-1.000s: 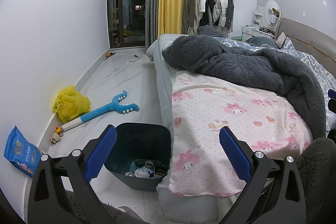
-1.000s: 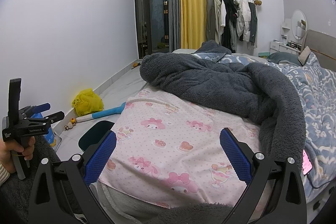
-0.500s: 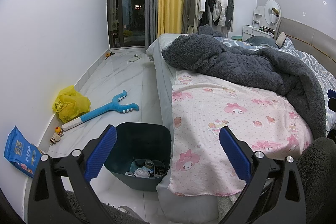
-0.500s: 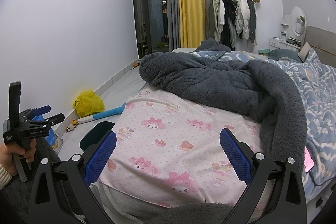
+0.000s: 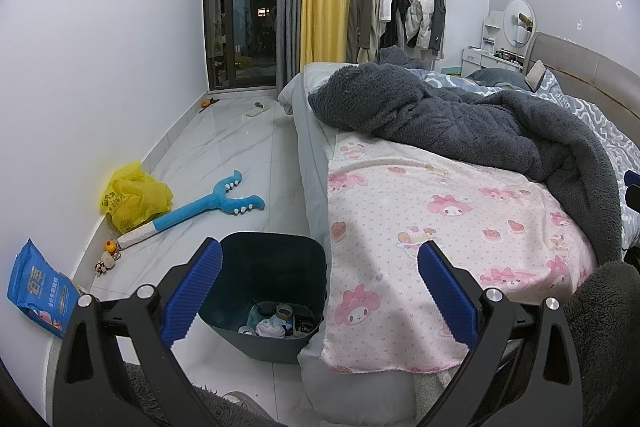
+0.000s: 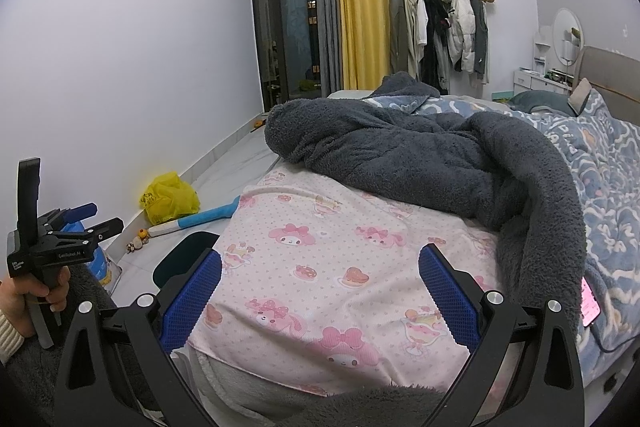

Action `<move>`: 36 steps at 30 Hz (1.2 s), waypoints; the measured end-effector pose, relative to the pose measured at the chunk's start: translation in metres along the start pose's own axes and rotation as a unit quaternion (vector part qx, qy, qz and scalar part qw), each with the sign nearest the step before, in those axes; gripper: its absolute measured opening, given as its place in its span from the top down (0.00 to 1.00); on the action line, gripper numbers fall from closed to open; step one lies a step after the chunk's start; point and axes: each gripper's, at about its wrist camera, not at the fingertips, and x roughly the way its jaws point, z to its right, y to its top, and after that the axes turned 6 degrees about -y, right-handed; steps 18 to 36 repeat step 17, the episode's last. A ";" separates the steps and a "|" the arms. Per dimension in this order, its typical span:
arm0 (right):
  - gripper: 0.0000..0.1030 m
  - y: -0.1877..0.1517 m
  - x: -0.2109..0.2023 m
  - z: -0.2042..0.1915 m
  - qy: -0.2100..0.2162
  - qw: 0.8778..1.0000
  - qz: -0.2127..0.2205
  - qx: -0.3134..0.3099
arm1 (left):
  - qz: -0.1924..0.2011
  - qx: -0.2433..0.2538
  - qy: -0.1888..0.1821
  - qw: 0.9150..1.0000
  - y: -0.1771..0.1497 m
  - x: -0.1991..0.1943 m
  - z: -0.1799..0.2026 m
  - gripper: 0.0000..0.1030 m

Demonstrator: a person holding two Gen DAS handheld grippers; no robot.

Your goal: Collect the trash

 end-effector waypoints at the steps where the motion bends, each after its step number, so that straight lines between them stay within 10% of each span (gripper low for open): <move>1: 0.03 0.000 0.000 0.000 0.000 1.000 0.000 0.000 | 0.000 0.000 0.000 1.000 0.000 0.000 0.000 0.03; 36: 0.03 0.000 0.000 0.000 0.000 1.000 0.000 -0.001 | -0.004 -0.002 -0.002 1.000 -0.007 0.001 -0.002 0.03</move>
